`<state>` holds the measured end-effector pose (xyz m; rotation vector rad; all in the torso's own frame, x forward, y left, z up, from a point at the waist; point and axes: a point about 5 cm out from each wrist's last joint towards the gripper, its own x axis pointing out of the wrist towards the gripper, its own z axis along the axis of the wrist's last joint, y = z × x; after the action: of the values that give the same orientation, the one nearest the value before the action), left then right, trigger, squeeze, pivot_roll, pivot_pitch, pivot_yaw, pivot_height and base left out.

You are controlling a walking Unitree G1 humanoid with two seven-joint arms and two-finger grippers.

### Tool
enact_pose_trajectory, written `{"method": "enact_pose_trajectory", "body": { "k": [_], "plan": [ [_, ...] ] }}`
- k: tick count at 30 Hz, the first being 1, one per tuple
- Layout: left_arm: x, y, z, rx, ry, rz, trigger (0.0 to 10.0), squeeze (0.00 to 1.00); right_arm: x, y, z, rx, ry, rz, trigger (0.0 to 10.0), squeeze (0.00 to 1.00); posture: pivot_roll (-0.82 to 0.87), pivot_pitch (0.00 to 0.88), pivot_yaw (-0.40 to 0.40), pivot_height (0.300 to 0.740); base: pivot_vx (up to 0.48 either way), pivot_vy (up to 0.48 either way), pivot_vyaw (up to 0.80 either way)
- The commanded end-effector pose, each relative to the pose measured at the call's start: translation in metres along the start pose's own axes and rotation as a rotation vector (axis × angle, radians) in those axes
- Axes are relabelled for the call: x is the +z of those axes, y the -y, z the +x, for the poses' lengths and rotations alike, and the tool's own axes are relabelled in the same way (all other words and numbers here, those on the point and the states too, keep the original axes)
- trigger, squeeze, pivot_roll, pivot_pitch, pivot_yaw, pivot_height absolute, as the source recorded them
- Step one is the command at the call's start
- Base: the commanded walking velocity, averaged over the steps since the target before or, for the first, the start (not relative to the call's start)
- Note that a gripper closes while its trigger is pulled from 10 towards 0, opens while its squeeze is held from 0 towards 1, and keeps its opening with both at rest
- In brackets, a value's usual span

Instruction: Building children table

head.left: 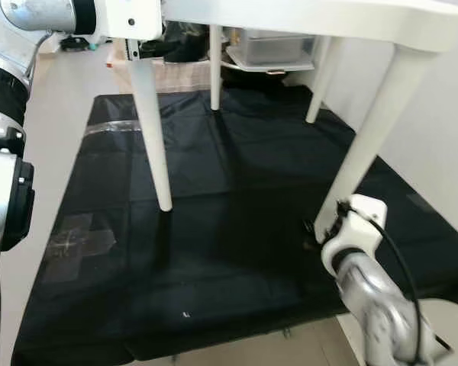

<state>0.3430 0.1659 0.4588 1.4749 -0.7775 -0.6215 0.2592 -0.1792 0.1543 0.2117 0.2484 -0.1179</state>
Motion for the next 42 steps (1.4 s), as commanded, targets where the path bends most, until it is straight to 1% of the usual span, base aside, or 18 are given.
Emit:
{"method": "enact_pose_trajectory", "body": {
  "k": [1,9,10,11,12,13,16,19,20,22,26,28,29,32,33,36,39,42],
  "plan": [
    [0.010,-0.007,-0.005,0.016,0.076,0.046,10.0,0.00,-0.001,0.001,-0.007,0.021,0.006,-0.005,10.0,1.00,0.08,0.000,-0.083,0.740,0.000,0.000,0.00],
    [0.024,0.004,-0.014,0.022,0.198,0.017,10.0,0.00,-0.005,-0.006,-0.012,0.095,-0.014,-0.028,10.0,1.00,0.08,0.000,-0.092,0.740,0.000,0.000,0.00],
    [0.026,0.011,-0.018,0.018,0.216,-0.013,10.0,0.00,-0.005,-0.008,-0.012,0.115,-0.021,-0.040,10.0,0.67,0.08,0.000,-0.092,0.740,0.000,0.000,0.00],
    [0.026,0.011,-0.018,0.018,0.216,-0.013,10.0,0.00,-0.005,-0.008,-0.012,0.115,-0.021,-0.040,10.0,0.67,0.08,0.000,-0.092,0.740,0.000,0.000,0.00],
    [0.027,0.019,-0.022,0.017,0.234,-0.067,10.0,0.00,-0.004,-0.010,-0.012,0.141,-0.020,-0.053,10.0,0.00,0.09,0.000,-0.097,0.740,0.000,0.000,0.00],
    [0.029,0.030,-0.026,0.008,0.251,-0.122,10.0,0.00,-0.002,-0.013,-0.013,0.174,-0.015,-0.067,10.0,0.00,0.09,0.000,-0.099,0.740,0.000,0.000,0.00],
    [0.030,0.039,-0.029,0.007,0.260,-0.167,10.0,0.00,0.000,-0.016,-0.013,0.204,-0.004,-0.075,10.0,0.00,0.09,0.000,-0.099,0.740,0.000,0.000,0.00],
    [0.033,0.075,-0.041,0.047,0.254,-0.344,10.0,0.00,0.014,-0.024,-0.017,0.319,0.077,-0.079,10.0,0.00,0.10,0.000,-0.115,0.740,0.000,0.000,0.00],
    [0.033,0.075,-0.041,0.047,0.254,-0.344,10.0,0.00,0.014,-0.024,-0.017,0.319,0.077,-0.079,10.0,0.00,0.10,0.000,-0.115,0.740,0.000,0.000,0.00],
    [0.040,0.100,-0.045,0.089,0.258,-0.513,10.0,0.00,0.017,-0.028,-0.017,0.357,0.094,-0.081,10.0,0.00,0.10,0.000,-0.118,0.740,0.000,0.000,0.00],
    [0.040,0.144,-0.051,0.157,0.171,-0.707,10.0,0.00,0.015,-0.033,-0.016,0.389,0.094,-0.104,10.0,0.00,0.11,0.000,-0.124,0.740,0.000,0.000,0.00],
    [0.026,0.171,-0.053,0.271,0.021,-0.861,10.0,0.00,0.016,-0.034,-0.015,0.390,0.105,-0.121,10.0,0.00,0.12,0.000,-0.130,0.740,0.000,0.000,0.00],
    [0.026,0.171,-0.053,0.271,0.021,-0.861,10.0,0.00,0.016,-0.034,-0.015,0.390,0.105,-0.121,10.0,0.00,0.12,0.000,-0.130,0.740,0.000,0.000,0.00],
    [0.021,0.224,-0.065,0.382,-0.259,-1.046,10.0,0.00,0.019,-0.032,-0.013,0.385,0.118,-0.129,10.0,0.00,0.12,0.000,-0.136,0.740,0.000,0.000,0.00],
    [0.021,0.224,-0.065,0.382,-0.259,-1.046,10.0,0.00,0.019,-0.032,-0.013,0.385,0.118,-0.129,10.0,0.00,0.12,0.000,-0.136,0.740,0.000,0.000,0.00],
    [0.036,0.257,-0.076,0.499,-0.448,-1.187,10.0,0.00,0.019,-0.031,-0.013,0.371,0.135,-0.136,10.0,0.00,0.13,0.000,-0.150,0.740,0.000,0.000,0.00],
    [0.049,0.275,-0.083,0.596,-0.602,-1.278,10.0,0.00,0.017,-0.034,-0.012,0.370,0.152,-0.156,10.0,0.00,0.14,0.000,-0.154,0.740,0.000,0.000,0.00],
    [0.061,0.284,-0.086,0.597,-0.664,-1.293,10.0,0.00,0.015,-0.038,-0.011,0.377,0.157,-0.164,10.0,0.00,0.14,0.000,-0.158,0.740,0.000,0.000,0.00]
  ]
}}
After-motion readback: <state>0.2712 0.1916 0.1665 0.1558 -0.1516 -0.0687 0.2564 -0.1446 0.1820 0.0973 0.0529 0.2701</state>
